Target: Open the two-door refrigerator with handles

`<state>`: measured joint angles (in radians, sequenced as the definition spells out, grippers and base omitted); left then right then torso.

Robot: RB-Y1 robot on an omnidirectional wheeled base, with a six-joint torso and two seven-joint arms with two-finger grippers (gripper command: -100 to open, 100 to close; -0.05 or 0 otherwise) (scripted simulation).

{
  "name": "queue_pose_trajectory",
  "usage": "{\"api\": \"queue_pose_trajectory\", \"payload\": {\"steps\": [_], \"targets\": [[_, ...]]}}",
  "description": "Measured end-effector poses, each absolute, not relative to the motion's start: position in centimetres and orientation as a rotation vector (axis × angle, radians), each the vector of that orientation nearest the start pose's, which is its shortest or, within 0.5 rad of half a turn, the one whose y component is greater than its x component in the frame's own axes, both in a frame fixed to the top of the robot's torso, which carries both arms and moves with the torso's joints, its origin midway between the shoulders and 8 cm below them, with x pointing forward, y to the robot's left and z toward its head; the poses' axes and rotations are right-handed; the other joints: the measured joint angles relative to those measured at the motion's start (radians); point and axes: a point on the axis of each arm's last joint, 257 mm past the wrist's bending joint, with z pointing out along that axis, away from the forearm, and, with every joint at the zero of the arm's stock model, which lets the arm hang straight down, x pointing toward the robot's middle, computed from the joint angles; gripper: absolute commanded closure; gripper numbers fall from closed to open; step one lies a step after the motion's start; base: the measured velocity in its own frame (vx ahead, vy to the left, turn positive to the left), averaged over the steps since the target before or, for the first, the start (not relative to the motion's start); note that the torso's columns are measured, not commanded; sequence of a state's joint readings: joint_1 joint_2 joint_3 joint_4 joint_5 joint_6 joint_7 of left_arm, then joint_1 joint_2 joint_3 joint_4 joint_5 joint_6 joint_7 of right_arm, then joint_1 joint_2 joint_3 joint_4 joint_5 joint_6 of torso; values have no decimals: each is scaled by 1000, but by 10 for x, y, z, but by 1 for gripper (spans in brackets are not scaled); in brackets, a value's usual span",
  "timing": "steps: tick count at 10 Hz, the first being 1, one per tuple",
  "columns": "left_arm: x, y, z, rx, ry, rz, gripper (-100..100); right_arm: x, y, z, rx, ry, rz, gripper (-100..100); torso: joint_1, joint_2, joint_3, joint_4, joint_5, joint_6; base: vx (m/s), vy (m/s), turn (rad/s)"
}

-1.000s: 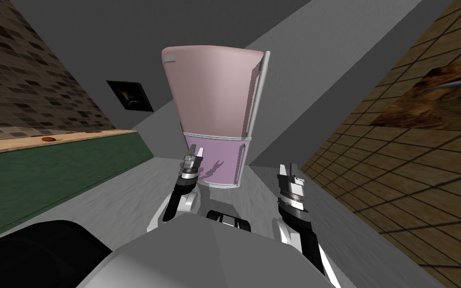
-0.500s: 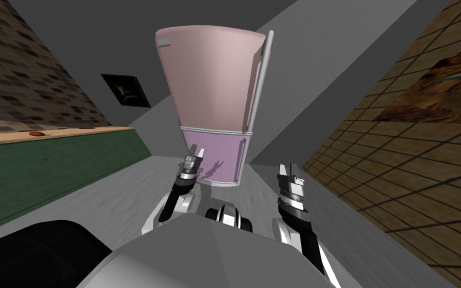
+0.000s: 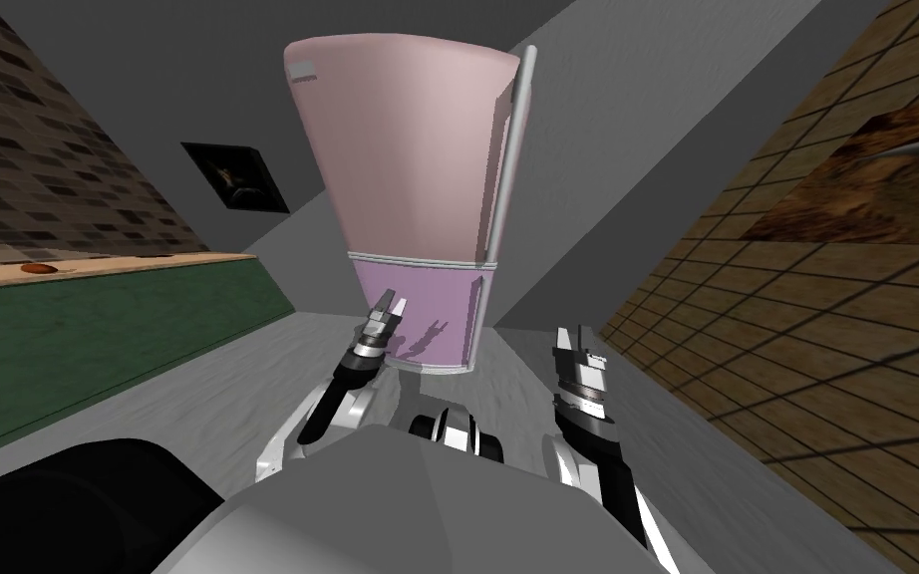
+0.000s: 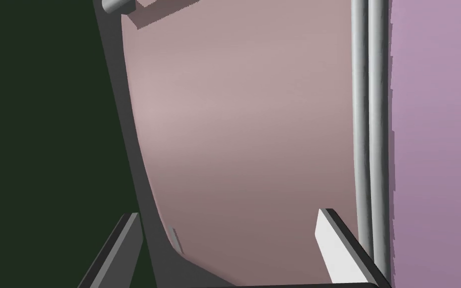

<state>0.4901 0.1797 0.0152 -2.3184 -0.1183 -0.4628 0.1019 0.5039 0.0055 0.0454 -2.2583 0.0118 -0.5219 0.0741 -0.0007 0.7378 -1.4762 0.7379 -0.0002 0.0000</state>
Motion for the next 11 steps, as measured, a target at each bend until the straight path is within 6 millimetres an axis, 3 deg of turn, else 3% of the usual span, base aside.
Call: {"api": "queue_pose_trajectory", "payload": {"steps": [11], "targets": [[361, 296, -4, -588, 1055, -1108, -100, 346, -264, 17, 634, 635, 1270, 0, 0, 3, 2, 1, 0, 0, 86, -102, -32]]}}
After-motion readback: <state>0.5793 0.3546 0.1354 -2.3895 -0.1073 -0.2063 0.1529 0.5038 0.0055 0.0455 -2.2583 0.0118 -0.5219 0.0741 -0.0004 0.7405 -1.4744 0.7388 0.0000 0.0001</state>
